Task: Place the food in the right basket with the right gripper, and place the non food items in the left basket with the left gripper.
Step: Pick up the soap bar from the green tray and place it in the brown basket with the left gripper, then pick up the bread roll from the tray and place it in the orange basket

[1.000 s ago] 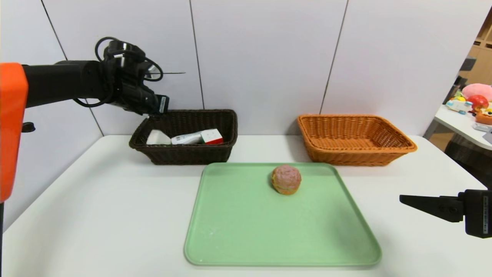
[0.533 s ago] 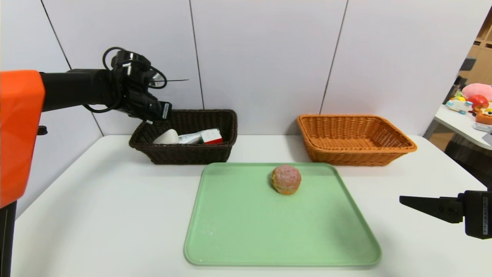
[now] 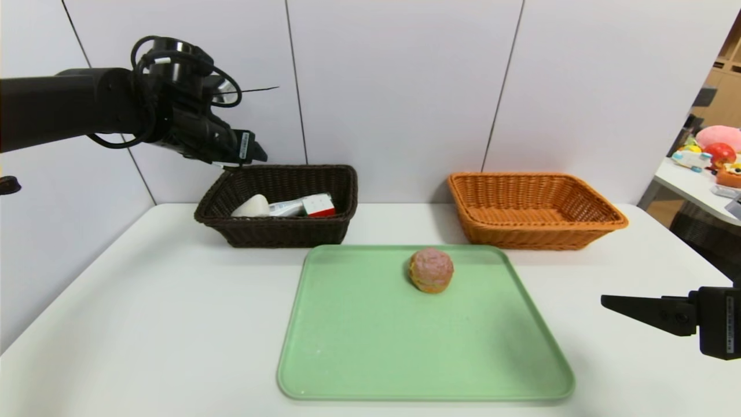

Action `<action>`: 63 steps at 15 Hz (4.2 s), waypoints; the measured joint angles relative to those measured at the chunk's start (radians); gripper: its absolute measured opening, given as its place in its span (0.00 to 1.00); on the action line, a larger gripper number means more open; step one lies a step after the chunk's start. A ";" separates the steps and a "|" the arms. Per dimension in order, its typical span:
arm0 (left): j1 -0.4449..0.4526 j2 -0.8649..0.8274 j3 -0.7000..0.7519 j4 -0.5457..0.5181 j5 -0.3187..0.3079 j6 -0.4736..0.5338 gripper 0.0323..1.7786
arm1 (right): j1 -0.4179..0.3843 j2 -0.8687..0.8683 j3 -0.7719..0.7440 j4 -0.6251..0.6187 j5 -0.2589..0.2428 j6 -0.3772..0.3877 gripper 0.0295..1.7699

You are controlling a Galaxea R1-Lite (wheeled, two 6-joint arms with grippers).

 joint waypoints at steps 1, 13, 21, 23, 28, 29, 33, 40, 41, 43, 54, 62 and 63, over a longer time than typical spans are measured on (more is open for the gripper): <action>-0.018 -0.016 0.003 0.029 0.003 -0.034 0.78 | 0.001 0.001 -0.003 0.000 0.001 0.000 0.96; -0.328 -0.286 0.331 0.169 0.005 -0.231 0.92 | 0.167 0.192 -0.095 -0.066 0.002 -0.004 0.96; -0.448 -0.347 0.486 0.167 0.009 -0.297 0.94 | 0.261 0.436 -0.272 -0.063 0.000 0.001 0.96; -0.464 -0.348 0.505 0.160 0.011 -0.299 0.94 | 0.279 0.502 -0.313 -0.064 0.000 0.001 0.96; -0.477 -0.352 0.530 0.158 0.014 -0.299 0.95 | 0.307 0.676 -0.441 -0.065 -0.029 -0.004 0.96; -0.477 -0.353 0.532 0.158 0.014 -0.300 0.95 | 0.308 0.707 -0.465 -0.065 -0.047 -0.005 0.96; -0.477 -0.355 0.535 0.158 0.014 -0.299 0.95 | 0.313 0.804 -0.532 -0.066 -0.085 -0.009 0.96; -0.477 -0.355 0.535 0.148 0.013 -0.299 0.95 | 0.327 0.919 -0.609 -0.067 -0.091 -0.010 0.92; -0.477 -0.355 0.535 0.146 0.013 -0.299 0.95 | 0.331 0.930 -0.614 -0.066 -0.093 -0.010 0.81; -0.477 -0.355 0.535 0.144 0.013 -0.299 0.95 | 0.336 0.946 -0.621 -0.069 -0.107 -0.010 0.64; -0.479 -0.373 0.529 0.136 0.011 -0.296 0.95 | 0.342 0.836 -0.624 -0.064 -0.163 -0.006 0.47; -0.481 -0.388 0.527 0.133 0.011 -0.296 0.95 | 0.173 0.623 -0.650 -0.066 -0.176 -0.003 0.47; -0.481 -0.388 0.527 0.134 0.011 -0.296 0.95 | 0.134 0.614 -0.647 -0.065 -0.171 -0.005 0.47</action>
